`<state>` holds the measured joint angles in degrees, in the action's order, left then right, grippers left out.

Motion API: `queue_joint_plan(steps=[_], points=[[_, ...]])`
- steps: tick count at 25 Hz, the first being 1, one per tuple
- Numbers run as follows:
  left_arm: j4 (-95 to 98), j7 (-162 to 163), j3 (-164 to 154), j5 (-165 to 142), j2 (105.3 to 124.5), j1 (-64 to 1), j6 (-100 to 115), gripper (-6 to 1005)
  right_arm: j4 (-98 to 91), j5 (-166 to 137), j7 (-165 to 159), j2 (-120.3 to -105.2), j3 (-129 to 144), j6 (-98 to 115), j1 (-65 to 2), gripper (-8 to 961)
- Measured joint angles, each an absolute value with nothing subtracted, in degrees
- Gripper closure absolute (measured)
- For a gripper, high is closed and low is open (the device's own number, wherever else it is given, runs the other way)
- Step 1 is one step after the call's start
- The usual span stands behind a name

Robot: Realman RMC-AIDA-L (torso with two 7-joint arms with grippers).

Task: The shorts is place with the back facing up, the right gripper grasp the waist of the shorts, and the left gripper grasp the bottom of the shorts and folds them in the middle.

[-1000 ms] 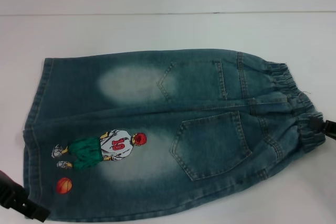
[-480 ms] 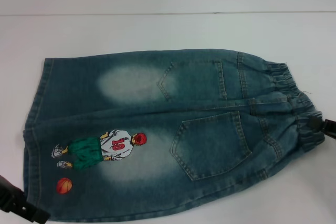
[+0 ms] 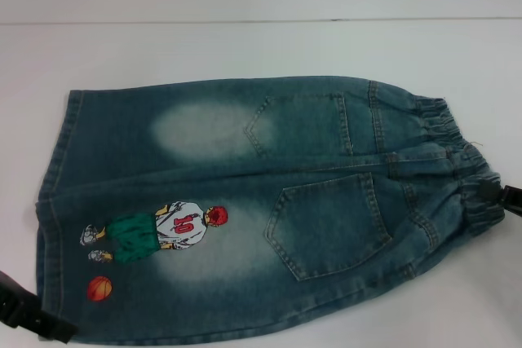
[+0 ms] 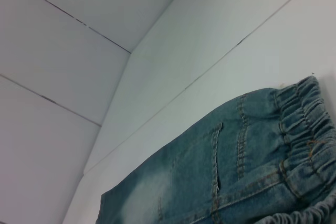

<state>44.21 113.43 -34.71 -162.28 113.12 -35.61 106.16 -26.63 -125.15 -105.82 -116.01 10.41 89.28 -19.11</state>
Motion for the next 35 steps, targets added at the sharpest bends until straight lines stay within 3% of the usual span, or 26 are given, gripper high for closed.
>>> queue_joint_plan(steps=[1, 12, 20, 35], points=[[44.21, 113.81, -34.69, -162.36, 113.10, -35.59, 105.77, 286, -26.63, -125.15, -105.82, -116.01, 10.41, 89.31, -19.13, 902], [44.18, 114.18, -33.70, -162.87, 112.87, -35.84, 105.37, 735, -26.63, -125.15, -105.82, -116.01, 10.37, 89.59, -19.54, 902], [44.12, 114.28, -33.36, -162.81, 112.68, -35.55, 105.94, 949, -26.63, -125.15, -105.82, -116.01, 10.37, 89.59, -19.69, 902], [44.45, 111.19, -31.58, -159.93, 112.86, -35.46, 103.00, 943, -26.85, -124.30, -104.93, -116.43, 10.41, 90.69, -19.68, 901]])
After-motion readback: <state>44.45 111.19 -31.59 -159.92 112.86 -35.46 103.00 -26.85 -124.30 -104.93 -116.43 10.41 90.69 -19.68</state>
